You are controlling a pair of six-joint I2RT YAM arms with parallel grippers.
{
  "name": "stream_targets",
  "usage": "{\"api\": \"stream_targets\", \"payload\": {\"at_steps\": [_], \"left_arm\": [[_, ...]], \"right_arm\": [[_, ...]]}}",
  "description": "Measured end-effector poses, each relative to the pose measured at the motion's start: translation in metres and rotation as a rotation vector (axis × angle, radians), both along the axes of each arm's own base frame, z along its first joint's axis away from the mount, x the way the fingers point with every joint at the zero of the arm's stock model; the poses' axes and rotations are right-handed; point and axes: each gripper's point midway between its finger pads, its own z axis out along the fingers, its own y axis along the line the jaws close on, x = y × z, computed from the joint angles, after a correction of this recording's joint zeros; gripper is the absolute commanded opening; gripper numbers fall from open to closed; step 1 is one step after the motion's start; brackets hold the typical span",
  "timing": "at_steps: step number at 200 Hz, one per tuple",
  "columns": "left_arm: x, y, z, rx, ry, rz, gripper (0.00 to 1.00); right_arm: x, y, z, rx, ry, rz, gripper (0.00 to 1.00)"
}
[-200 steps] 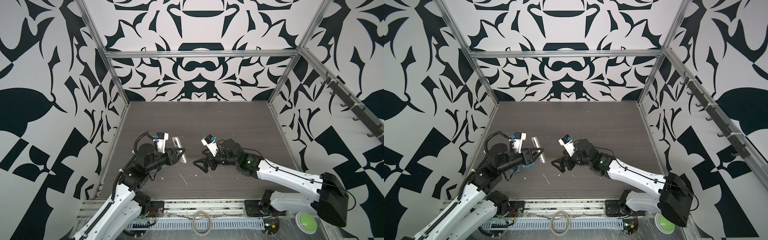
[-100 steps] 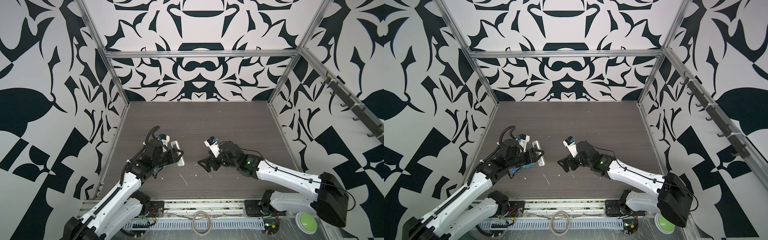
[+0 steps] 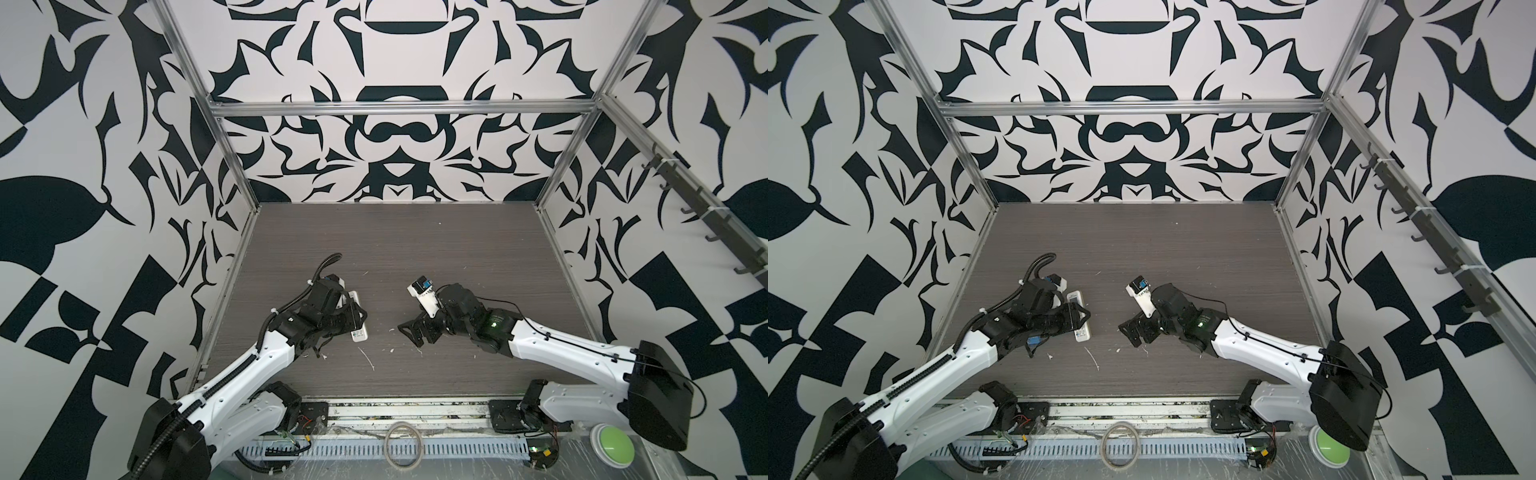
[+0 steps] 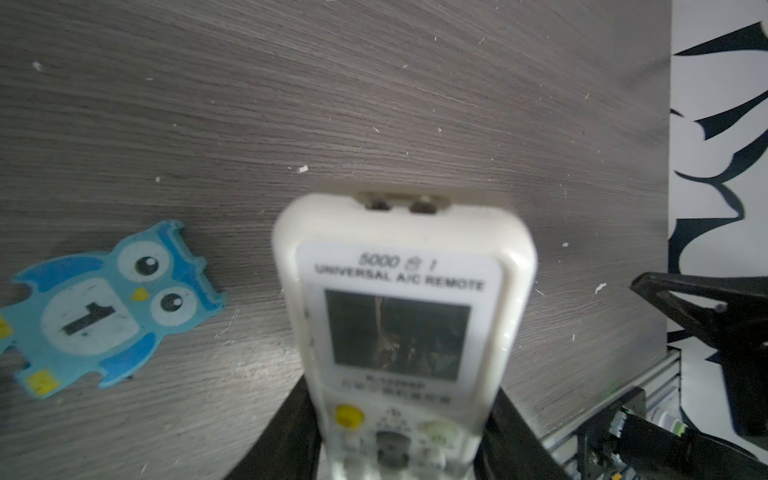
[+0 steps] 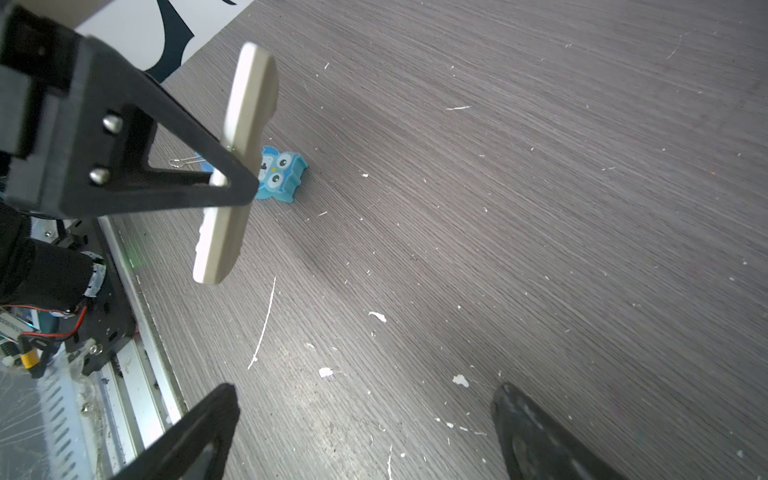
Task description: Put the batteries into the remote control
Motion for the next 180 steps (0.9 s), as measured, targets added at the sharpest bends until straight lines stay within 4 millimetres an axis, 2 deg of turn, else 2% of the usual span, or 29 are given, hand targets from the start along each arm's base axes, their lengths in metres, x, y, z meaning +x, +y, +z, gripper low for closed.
{"api": "stream_targets", "payload": {"at_steps": [50,125,180], "left_arm": [[-0.001,-0.013,-0.023,0.119,0.058,-0.035,0.21],[0.006,-0.029,-0.054,0.234,0.134,-0.065,0.23],[0.006,-0.037,-0.071,0.285,0.169,-0.086,0.30]], "right_arm": [[0.002,0.000,-0.014,-0.035,0.021,0.001,0.99],[0.005,-0.003,-0.016,-0.044,0.013,0.001,0.99],[0.006,-0.006,-0.023,-0.055,0.024,-0.001,0.99]]}}
